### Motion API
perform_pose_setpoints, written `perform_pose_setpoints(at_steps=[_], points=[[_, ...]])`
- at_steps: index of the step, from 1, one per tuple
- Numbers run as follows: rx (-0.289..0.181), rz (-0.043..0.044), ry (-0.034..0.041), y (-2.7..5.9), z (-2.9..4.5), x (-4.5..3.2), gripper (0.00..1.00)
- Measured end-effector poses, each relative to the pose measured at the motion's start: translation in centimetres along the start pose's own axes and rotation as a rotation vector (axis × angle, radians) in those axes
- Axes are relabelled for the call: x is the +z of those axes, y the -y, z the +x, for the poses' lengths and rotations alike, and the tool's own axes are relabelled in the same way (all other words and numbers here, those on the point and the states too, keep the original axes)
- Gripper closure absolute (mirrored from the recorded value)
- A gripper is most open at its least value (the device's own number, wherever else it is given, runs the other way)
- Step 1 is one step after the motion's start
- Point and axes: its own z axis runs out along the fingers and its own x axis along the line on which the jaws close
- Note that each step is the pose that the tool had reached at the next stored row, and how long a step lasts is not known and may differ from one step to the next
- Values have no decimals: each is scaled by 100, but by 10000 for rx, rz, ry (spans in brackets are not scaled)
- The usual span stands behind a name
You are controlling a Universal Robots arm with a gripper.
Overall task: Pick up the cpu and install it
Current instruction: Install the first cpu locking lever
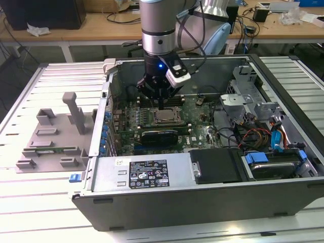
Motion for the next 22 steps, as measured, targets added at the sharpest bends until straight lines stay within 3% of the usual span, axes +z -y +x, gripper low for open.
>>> perform_pose_setpoints(at_steps=[2,3,11,12,14,15,16,17,19,20,21,22], points=[[1,1,0,-4,246,-6,89],[2,0,1,-5,272,-6,89],[1,-3,2,-1,271,-78,89],[4,-80,3,0,272,-80,89],[12,-453,6,0,272,-80,89],[19,-761,12,0,274,-80,89],[22,-914,14,0,276,-80,89],[25,-997,16,0,280,-80,89],[31,-1253,22,-1,323,-81,89],[33,-1465,25,-1,336,-81,89],[42,-1739,30,-1,346,-81,89],[47,-1899,33,-2,350,-81,89]])
